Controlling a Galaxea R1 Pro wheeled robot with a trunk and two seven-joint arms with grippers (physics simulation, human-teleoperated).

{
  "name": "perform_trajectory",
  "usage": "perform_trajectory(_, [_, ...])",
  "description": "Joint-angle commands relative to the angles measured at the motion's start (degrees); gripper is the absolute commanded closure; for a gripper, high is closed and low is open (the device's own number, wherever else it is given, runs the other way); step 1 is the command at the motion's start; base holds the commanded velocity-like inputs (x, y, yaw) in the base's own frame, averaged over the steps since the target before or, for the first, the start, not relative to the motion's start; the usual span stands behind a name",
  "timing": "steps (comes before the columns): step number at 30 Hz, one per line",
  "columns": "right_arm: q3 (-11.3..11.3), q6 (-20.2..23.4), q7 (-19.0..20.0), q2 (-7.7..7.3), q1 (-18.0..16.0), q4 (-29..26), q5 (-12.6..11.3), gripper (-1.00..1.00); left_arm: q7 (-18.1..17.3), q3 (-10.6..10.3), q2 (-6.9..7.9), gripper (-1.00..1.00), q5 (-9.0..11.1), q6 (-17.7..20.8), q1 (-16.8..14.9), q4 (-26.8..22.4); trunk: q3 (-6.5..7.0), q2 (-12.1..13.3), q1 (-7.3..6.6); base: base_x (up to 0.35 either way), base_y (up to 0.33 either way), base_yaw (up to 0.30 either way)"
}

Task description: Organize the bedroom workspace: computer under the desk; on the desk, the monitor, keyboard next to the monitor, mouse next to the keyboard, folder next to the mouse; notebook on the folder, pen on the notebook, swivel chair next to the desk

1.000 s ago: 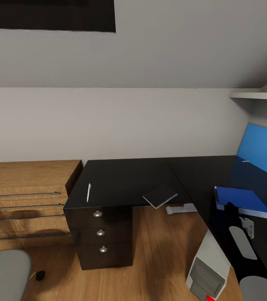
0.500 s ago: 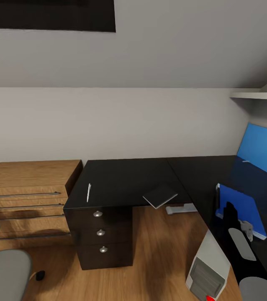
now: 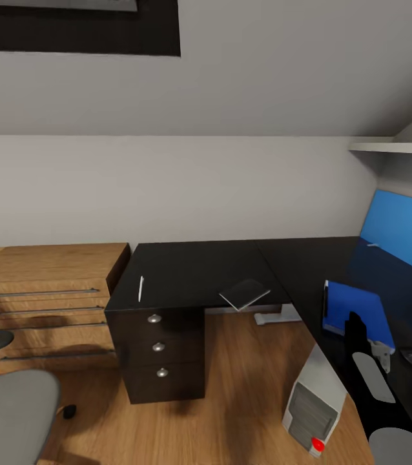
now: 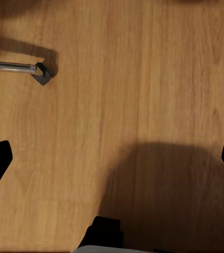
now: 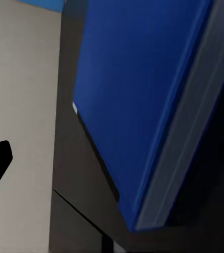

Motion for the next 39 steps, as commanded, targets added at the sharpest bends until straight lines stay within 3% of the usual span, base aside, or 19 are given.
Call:
perform_trajectory(1, [0.09, -0.28, -0.13, -0.02, -0.02, -0.06, -0.55, -1.00, 0.45, -0.46, 0.05, -1.00, 0.50, -0.21, -0.04, 0.03, -0.06, -0.03, -0.01, -0.064, 0.000, 0.000])
perform_trajectory(25, [0.82, -0.43, 0.24, 0.51, 0.02, -0.10, 0.01, -1.00, 0.45, -0.46, 0.06, -1.00, 0.50, -0.18, -0.04, 0.03, -0.06, -0.03, -0.01, -0.080, 0.000, 0.000])
perform_trajectory(34, [4.50, -0.47, 0.36, 2.99, 0.08, -0.14, 0.68, -1.00, 0.45, -0.46, 0.06, -1.00, 0.50, -0.20, -0.04, 0.03, -0.06, -0.03, -0.01, -0.003, 0.000, 0.000])
perform_trajectory(37, [5.17, -0.47, 0.37, 4.27, 0.12, -0.15, 0.73, -1.00, 0.45, -0.46, 0.06, -1.00, 0.50, -0.21, -0.04, 0.03, -0.06, -0.03, -0.01, 0.000, 0.000, 0.000])
perform_trajectory(39, [6.77, -0.49, 0.35, 5.58, 0.14, -0.15, 0.75, -1.00, 0.45, -0.46, 0.06, -1.00, 0.50, -0.21, -0.04, 0.03, -0.06, -0.03, -0.01, 0.000, 0.000, 0.000])
